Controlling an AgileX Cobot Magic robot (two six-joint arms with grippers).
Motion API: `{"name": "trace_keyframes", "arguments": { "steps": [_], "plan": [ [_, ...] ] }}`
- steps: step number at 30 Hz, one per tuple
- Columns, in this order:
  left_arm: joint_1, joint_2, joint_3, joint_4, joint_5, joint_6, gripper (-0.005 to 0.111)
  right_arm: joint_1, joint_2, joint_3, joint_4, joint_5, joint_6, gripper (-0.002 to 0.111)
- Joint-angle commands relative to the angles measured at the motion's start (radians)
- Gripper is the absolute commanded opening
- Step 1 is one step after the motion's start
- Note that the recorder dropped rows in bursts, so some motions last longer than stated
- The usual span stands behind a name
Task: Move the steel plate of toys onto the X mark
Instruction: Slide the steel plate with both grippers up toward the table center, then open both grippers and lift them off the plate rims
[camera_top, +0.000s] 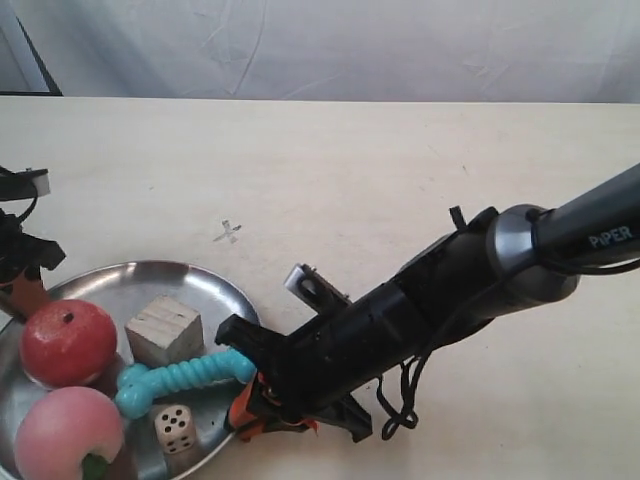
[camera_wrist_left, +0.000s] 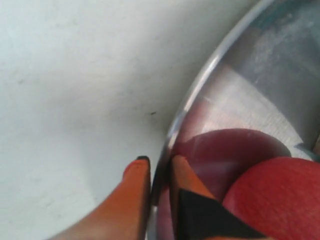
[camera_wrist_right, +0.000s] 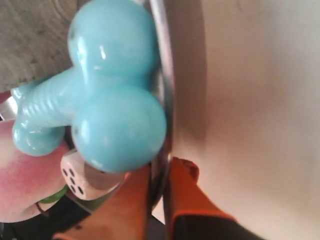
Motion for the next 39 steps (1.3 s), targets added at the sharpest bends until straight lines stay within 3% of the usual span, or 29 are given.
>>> {"name": "trace_keyframes", "arguments": {
  "steps": [1,8,18,24,32,36,39],
  "plan": [
    [-0.073,0.007,-0.066,-0.103,0.089,-0.075,0.000,-0.046,-0.031,-0.026,0.056,0.100,-0.043,-0.001],
    [-0.101,0.074,-0.221,-0.102,0.121,-0.096,0.000,-0.132,-0.044,-0.133,-0.031,0.058,-0.006,-0.001],
    [-0.165,0.285,-0.546,-0.119,0.124,-0.120,0.000,-0.273,0.057,-0.471,-0.571,-0.035,0.407,-0.001],
    [-0.226,0.421,-0.756,-0.115,0.124,-0.155,0.000,-0.316,0.212,-0.642,-0.666,0.005,0.494,-0.001],
    [-0.280,0.473,-0.807,-0.051,0.124,-0.224,0.000,-0.317,0.287,-0.736,-0.861,0.018,0.590,-0.001],
    [-0.276,0.471,-0.807,0.020,0.124,-0.317,0.013,-0.322,0.284,-0.736,-0.888,0.030,0.590,-0.001],
    [-0.276,0.465,-0.807,0.028,0.124,-0.341,0.034,-0.326,0.284,-0.736,-0.891,0.040,0.590,0.007]
  ]
}}
